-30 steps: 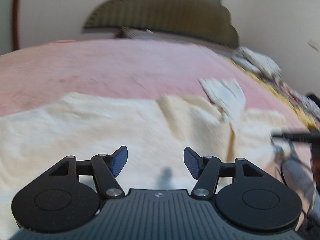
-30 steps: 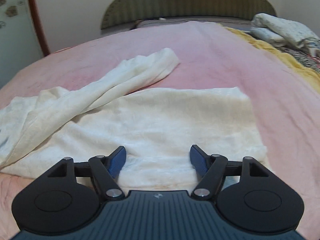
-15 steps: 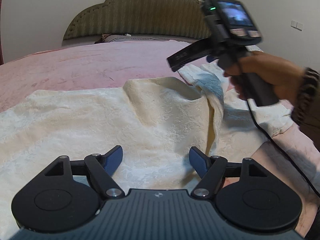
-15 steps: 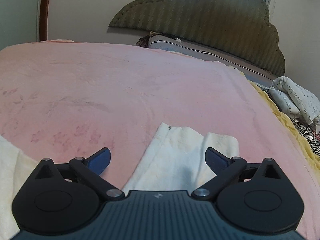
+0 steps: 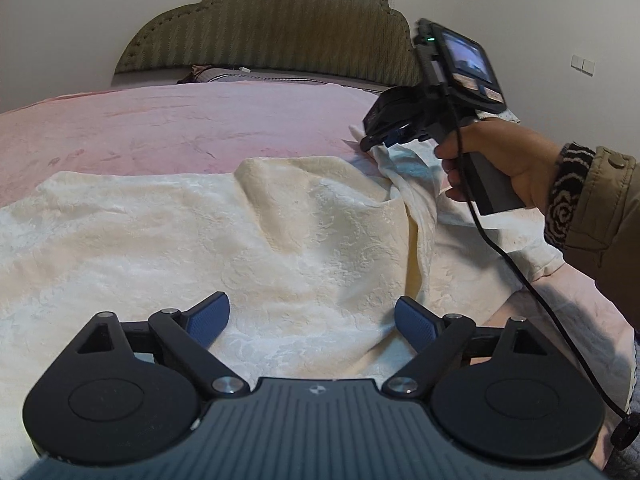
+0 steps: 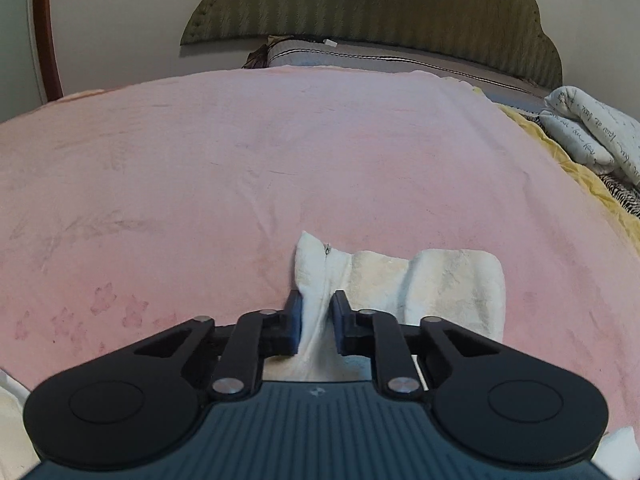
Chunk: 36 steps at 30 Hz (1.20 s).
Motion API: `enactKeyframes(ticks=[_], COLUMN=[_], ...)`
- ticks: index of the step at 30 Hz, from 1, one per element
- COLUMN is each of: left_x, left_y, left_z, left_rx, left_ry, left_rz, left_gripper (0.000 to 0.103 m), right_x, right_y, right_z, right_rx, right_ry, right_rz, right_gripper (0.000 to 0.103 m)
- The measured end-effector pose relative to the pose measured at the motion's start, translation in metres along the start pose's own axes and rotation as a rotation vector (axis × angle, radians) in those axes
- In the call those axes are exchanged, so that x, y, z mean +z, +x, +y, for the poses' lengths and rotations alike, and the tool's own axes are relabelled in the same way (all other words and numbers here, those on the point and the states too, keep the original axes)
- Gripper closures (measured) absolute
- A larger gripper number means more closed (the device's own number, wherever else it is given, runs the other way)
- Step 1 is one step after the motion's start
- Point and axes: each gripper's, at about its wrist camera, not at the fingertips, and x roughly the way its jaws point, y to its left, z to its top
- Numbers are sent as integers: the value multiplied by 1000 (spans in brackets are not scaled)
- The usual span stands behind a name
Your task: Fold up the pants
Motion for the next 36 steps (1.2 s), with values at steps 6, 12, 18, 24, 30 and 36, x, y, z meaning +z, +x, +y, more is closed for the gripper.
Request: enactKeyframes(ticks=[6,12,18,24,30,36], left_x=[4,20,32,34,33,37], left_y=[-5,-11,2,10,29,52], left_z=[-4,-22,-49,-83,-112,-130], left_rx=[11,-58,-57,-41,-59,-40], left_ry=[12,42,108,264,357,436], left_rz=[6,5,1,-21,-12,-27], left_gripper=[12,12,12,12,12,14], right_x=[-9,-48,-77,-98,-92,-103], right_y=[-40,-85,-77,-55,-29,-60], right_z=[-56,-132,-168,-188,-194,-209], right_rx=[114,189,218,293,404,505], right_ry=[257,511,636,790,857,926], right_rz=[-92,-149,-117,-104,-85,-208], right_gripper=[92,92,92,91,90,94])
